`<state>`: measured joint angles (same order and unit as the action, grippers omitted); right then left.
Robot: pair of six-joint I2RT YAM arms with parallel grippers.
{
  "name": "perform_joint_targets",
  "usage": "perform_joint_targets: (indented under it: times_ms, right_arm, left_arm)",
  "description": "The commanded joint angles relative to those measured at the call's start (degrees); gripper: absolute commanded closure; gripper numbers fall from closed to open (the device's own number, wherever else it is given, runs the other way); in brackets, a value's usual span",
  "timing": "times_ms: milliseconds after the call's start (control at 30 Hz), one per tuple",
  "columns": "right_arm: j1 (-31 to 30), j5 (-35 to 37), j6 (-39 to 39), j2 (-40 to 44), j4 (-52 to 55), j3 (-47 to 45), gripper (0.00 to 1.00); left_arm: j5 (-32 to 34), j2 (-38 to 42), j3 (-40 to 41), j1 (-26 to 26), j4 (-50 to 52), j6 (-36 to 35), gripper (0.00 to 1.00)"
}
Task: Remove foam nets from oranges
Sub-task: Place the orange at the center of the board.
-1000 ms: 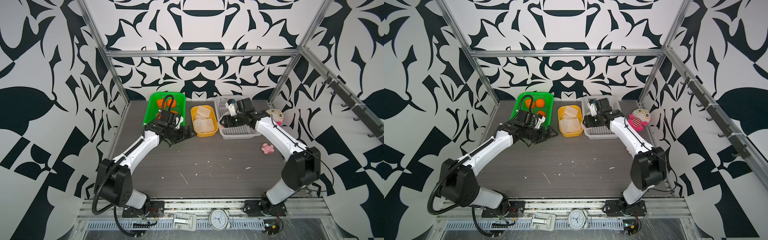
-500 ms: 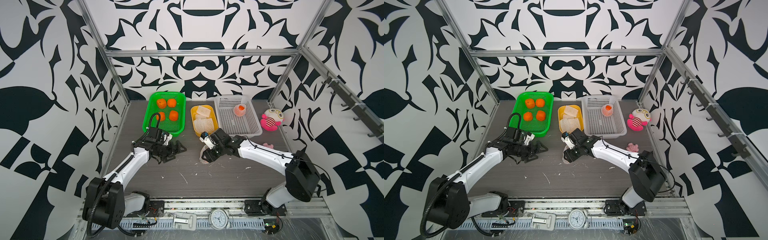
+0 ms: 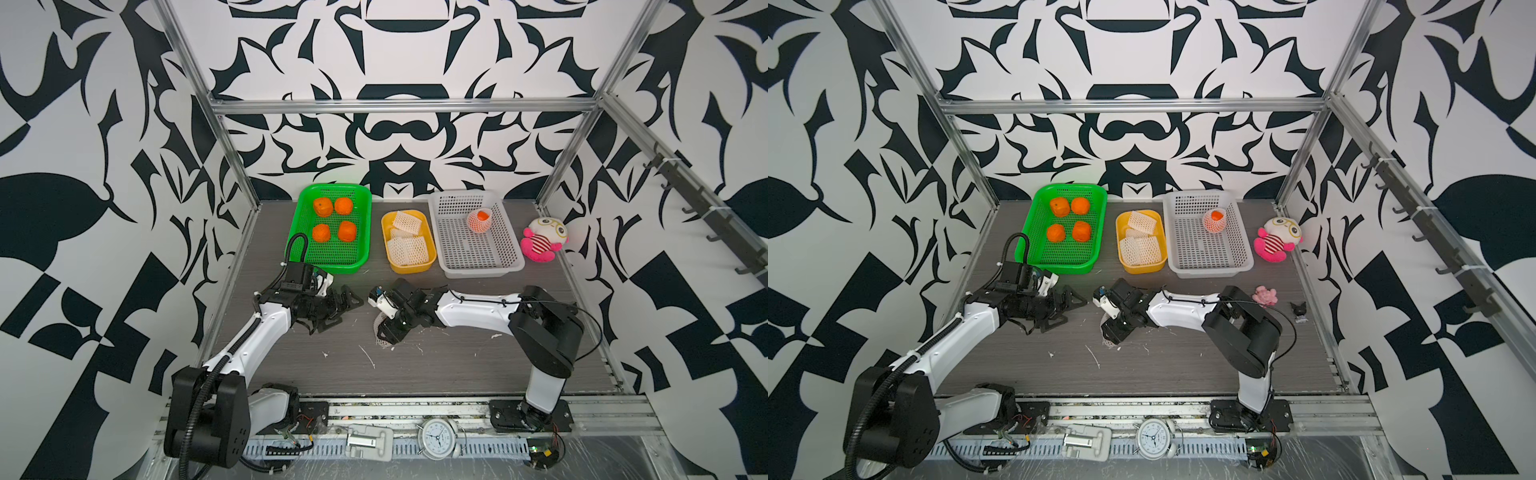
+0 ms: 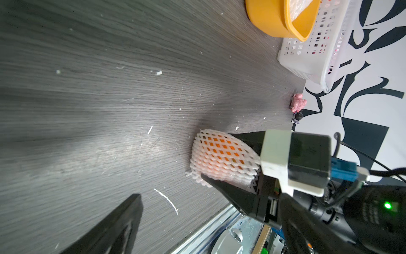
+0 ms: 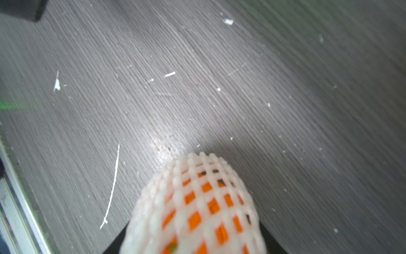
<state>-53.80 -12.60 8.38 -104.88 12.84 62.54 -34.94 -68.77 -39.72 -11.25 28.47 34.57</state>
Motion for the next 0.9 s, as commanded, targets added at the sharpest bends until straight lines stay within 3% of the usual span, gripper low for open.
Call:
perform_joint_targets:
  times_ms: [0, 333, 867]
  right_arm:
    - [-0.4, 1.3, -0.7, 0.9, 0.2, 1.5, 0.44]
    - [-0.9, 2.6, -1.2, 5.2, 1.1, 0.3, 0.23]
    - [-1.0, 2.7, -4.2, 9.1, 1.9, -1.9, 0.06]
  left_arm:
    - [0.1, 0.5, 1.3, 0.1, -0.8, 0.4, 0.01]
    - [-0.3, -0.2, 1.7, 0.2, -2.1, 0.7, 0.01]
    - [-1.3, -2.0, 1.2, -0.9, -3.2, 0.6, 0.01]
